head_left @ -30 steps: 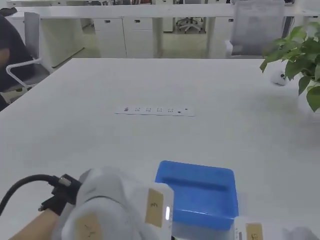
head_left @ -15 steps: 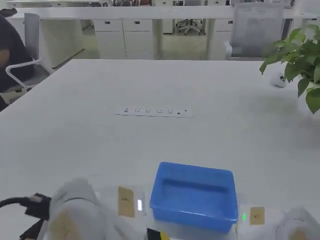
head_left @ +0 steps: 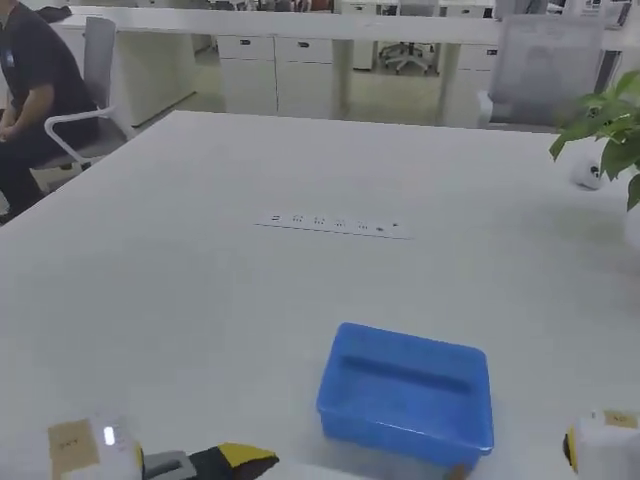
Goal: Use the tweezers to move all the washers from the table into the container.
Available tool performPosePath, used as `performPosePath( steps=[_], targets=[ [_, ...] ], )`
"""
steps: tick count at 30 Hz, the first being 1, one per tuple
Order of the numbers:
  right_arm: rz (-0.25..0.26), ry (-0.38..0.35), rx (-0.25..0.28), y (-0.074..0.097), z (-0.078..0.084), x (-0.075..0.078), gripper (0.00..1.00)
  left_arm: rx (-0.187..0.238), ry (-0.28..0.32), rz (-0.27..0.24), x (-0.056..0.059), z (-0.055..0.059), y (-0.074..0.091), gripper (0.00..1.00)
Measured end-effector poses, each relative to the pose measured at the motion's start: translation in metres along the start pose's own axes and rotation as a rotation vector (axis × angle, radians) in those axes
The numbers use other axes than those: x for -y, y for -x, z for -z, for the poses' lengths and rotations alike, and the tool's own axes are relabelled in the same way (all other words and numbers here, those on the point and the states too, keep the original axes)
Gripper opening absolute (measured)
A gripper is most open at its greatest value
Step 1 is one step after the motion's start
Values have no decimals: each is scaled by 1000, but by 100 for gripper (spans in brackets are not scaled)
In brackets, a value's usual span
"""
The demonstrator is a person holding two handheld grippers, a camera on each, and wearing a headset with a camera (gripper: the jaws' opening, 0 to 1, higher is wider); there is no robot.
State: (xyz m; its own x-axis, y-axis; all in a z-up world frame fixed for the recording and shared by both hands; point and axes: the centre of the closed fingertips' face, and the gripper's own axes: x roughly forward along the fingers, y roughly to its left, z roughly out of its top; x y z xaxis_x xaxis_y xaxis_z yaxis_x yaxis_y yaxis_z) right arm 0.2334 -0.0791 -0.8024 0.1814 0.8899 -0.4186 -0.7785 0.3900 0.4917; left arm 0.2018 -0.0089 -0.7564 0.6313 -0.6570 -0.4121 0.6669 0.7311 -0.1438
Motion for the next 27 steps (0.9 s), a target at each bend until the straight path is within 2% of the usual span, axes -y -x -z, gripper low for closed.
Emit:
performPosePath(
  steps=[3,5,6,8,12,14,16,20,27],
  targets=[
    [13,-15,47,12,-17,3,2,55,11,-98,-12,-5,2,62],
    [17,-13,62,17,-25,4,2,64,38,-124,-16,-5,2,69],
    [27,-9,72,21,-30,6,2,82,39,-135,-18,-7,2,73],
    [38,2,79,26,-38,8,2,102,16,-160,-22,-9,5,75],
    [71,14,101,33,-50,11,2,140,17,-200,-29,-13,10,79],
    [101,7,119,37,-57,17,3,140,19,-222,-34,-12,11,80],
    [120,19,128,40,-62,25,3,121,10,-285,-44,-9,16,81],
    [150,33,127,42,-69,30,3,168,14,-313,-48,-14,21,88],
    [195,57,141,44,-83,40,3,193,-5,-338,-51,-18,24,90]
  ],
)
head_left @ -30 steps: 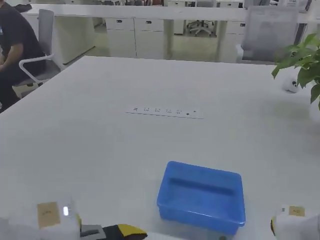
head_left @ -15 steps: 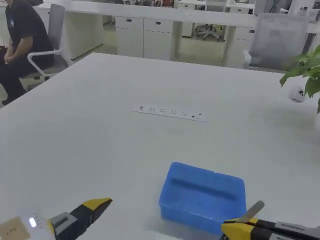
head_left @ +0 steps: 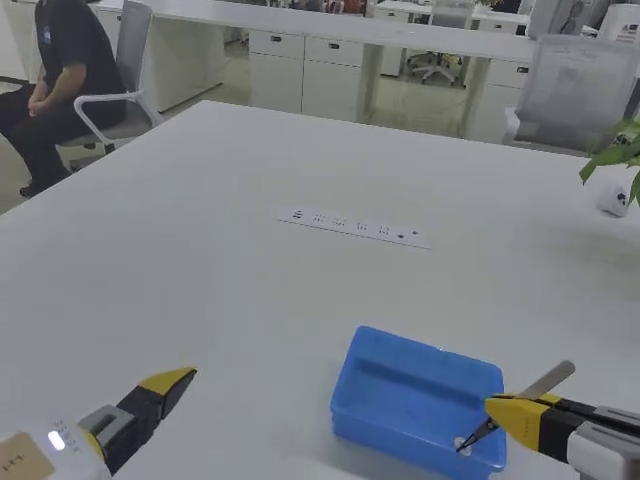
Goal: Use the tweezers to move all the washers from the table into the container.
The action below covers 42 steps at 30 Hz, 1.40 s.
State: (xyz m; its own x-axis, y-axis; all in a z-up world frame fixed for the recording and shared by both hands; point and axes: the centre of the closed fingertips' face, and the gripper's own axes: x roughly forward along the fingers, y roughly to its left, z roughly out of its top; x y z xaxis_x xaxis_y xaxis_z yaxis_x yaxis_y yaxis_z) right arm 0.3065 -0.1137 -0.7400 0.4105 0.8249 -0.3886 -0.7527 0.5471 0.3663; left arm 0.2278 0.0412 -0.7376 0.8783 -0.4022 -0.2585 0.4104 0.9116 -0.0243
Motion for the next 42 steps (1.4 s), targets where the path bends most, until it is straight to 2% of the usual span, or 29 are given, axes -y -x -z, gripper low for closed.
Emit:
performPosePath(
  steps=[3,9,12,17,22,31,42],
  targets=[
    [21,23,5,-2,-4,5,3,-9,-20,-2,1,1,0,89],
    [74,91,-24,-9,-2,23,3,-25,-64,17,7,3,-2,88],
    [97,116,-42,-13,1,32,3,-17,-63,15,6,2,-1,87],
    [135,137,-36,-20,2,48,3,-3,-31,-2,1,0,1,86],
    [154,136,-63,-32,14,64,3,3,-26,-7,0,-1,1,86],
    [165,148,-112,-45,31,76,3,-11,-32,-1,1,1,0,85],
    [166,184,-141,-46,35,77,3,-24,-40,6,2,3,0,84]
  ],
)
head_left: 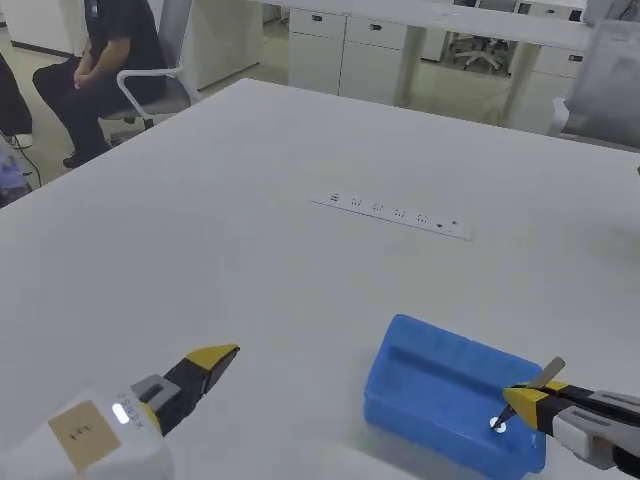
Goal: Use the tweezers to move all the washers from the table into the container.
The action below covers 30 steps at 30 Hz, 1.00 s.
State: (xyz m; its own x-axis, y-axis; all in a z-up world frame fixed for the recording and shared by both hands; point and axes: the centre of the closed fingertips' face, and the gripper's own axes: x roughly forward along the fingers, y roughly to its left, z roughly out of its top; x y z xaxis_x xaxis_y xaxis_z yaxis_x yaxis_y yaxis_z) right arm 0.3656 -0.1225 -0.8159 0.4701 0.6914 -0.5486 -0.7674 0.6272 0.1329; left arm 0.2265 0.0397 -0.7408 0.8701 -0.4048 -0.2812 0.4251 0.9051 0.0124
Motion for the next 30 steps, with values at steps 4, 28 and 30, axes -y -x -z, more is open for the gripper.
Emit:
performPosePath(
  steps=[4,28,30],
  targets=[
    [3,8,4,0,0,2,3,0,-1,2,0,0,0,84],
    [-57,-11,142,42,-44,-51,3,17,1,8,1,-3,2,83],
    [-66,-12,146,44,-45,-57,3,18,-2,9,2,-3,2,83]
  ],
)
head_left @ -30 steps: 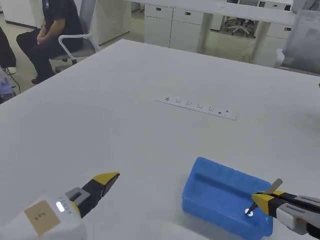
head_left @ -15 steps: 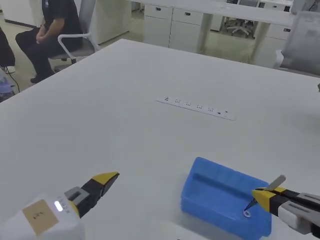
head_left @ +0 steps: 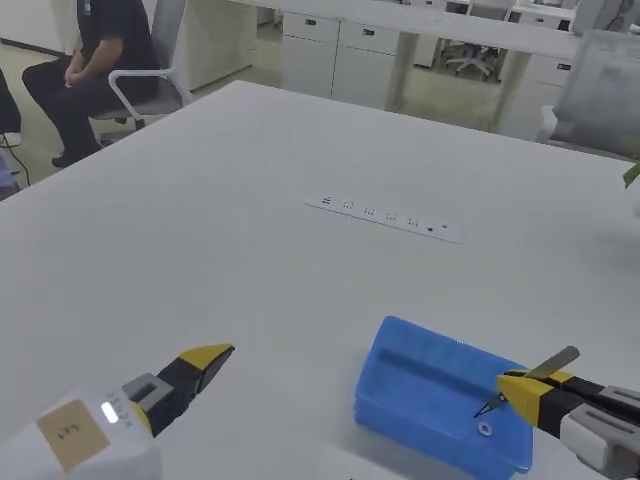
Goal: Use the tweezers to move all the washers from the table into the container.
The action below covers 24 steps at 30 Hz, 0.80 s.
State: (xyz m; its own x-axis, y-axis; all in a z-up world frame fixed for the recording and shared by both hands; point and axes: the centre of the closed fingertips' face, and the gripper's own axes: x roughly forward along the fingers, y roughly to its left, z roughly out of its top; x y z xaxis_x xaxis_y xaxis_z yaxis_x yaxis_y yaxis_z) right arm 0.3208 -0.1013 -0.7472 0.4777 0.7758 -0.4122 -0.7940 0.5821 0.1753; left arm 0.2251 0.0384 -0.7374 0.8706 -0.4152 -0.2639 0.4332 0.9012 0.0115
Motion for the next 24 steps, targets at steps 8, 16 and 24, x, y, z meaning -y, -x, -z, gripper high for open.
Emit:
performPosePath(
  steps=[8,16,24],
  targets=[
    [-41,-12,-5,1,7,-22,3,4,-6,0,0,-1,0,83],
    [-72,-39,-16,-2,19,-35,3,-1,-11,-1,0,0,0,83],
    [-86,-101,-47,-11,45,-32,3,-3,-13,-1,-1,0,0,82]
  ],
)
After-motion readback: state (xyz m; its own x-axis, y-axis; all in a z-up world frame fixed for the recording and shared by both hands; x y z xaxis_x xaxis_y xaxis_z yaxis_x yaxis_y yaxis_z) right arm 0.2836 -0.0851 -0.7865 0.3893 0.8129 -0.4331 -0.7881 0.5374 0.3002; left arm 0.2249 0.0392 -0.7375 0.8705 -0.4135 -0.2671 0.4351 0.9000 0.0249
